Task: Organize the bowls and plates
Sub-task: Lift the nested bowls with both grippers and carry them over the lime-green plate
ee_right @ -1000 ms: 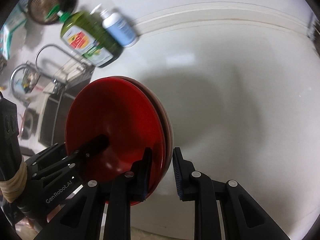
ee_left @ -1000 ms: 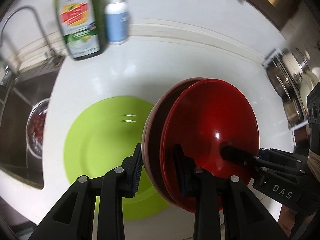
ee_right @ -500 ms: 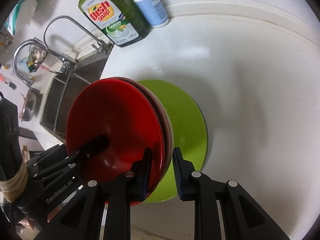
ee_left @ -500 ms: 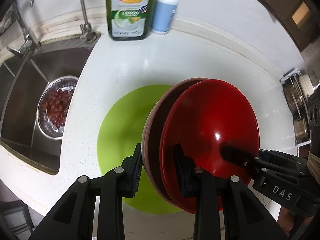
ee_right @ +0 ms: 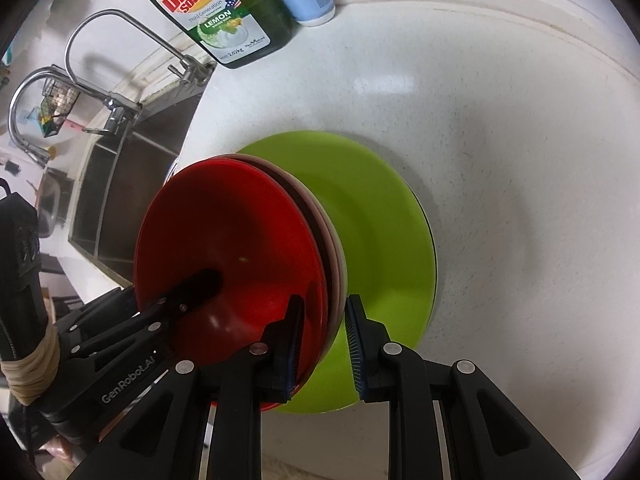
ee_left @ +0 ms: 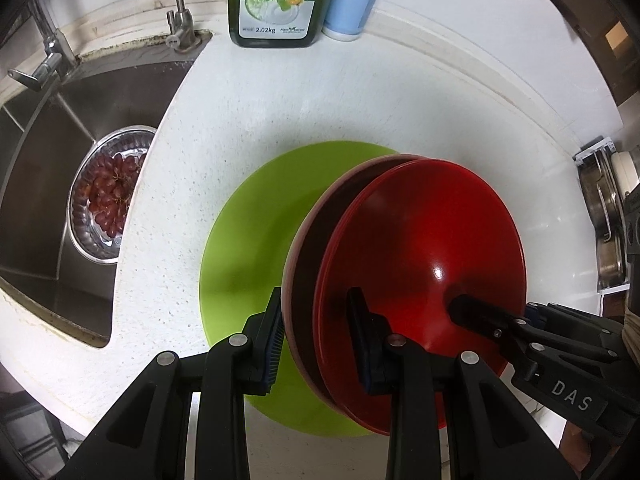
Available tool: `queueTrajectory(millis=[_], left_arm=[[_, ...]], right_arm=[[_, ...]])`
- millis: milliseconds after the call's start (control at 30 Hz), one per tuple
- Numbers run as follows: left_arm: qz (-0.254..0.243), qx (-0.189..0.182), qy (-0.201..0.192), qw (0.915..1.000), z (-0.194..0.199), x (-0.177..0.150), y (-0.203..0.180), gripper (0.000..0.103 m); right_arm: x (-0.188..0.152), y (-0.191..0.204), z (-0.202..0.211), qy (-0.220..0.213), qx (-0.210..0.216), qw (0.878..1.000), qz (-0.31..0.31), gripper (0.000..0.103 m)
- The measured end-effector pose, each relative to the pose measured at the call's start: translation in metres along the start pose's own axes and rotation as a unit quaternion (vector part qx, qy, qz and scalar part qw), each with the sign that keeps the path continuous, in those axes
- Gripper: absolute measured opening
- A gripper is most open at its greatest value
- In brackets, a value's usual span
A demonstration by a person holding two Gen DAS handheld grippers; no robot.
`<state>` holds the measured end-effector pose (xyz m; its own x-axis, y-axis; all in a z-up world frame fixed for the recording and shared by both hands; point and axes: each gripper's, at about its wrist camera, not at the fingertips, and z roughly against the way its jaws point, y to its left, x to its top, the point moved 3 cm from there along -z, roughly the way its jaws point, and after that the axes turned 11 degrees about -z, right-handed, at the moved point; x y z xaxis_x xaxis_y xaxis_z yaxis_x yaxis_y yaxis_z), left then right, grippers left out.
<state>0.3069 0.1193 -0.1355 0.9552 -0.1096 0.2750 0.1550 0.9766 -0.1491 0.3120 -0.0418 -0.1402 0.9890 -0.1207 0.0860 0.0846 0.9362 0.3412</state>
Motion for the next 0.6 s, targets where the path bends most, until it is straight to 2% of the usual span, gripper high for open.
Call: queueTrajectory(millis=[433,533,600], left_arm=[[-0.001,-0.018,0.002,0.9998,-0.0074,0.0007,0.0030,0.031],[-0.005,-0.014,-0.003,0.9999,-0.0065,0.0027,0.0027,0.038],[-0.015,-0.003,-0.013,0.9998,-0.0035,0.0041,0.0023,0.049]], right_arm=[[0.0026,0.0036,-0.0057,-0.003,-0.008,1.000,0.002,0.026],[0.0032,0.0037,-0.0039,-0.015,-0.002,1.000,0.002,0.032],[0.0025,0.0035,0.0009,-0.032,-0.007,0.999,0.005,0.040]])
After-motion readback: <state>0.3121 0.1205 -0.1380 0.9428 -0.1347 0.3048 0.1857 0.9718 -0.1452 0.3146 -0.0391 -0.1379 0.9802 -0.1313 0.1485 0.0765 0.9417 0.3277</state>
